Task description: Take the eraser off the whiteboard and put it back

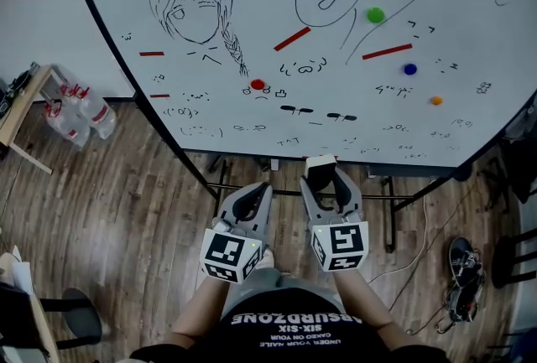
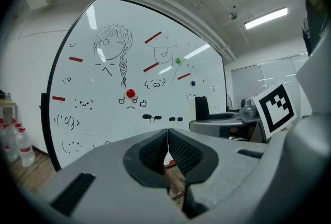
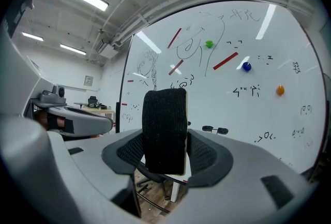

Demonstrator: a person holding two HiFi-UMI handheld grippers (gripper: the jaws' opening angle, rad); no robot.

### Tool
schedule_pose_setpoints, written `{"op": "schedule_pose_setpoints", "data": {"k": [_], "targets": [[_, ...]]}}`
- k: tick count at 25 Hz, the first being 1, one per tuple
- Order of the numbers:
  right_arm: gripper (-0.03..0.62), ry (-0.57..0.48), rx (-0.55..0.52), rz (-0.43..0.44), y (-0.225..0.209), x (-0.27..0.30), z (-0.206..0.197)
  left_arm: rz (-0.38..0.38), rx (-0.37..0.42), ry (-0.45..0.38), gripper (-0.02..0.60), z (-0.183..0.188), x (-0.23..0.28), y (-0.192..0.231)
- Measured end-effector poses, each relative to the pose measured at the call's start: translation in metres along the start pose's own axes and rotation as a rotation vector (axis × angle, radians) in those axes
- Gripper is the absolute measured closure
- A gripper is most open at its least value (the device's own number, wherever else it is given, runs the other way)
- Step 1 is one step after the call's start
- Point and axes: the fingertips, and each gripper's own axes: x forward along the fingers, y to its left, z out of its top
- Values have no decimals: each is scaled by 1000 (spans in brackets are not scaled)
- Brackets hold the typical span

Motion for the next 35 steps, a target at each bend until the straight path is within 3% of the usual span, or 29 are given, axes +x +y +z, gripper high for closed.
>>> {"op": "schedule_pose_setpoints", "data": {"k": [35], "targets": [[358, -26, -19, 74, 13, 97, 17, 85, -4, -6, 572, 7, 26, 68]]}}
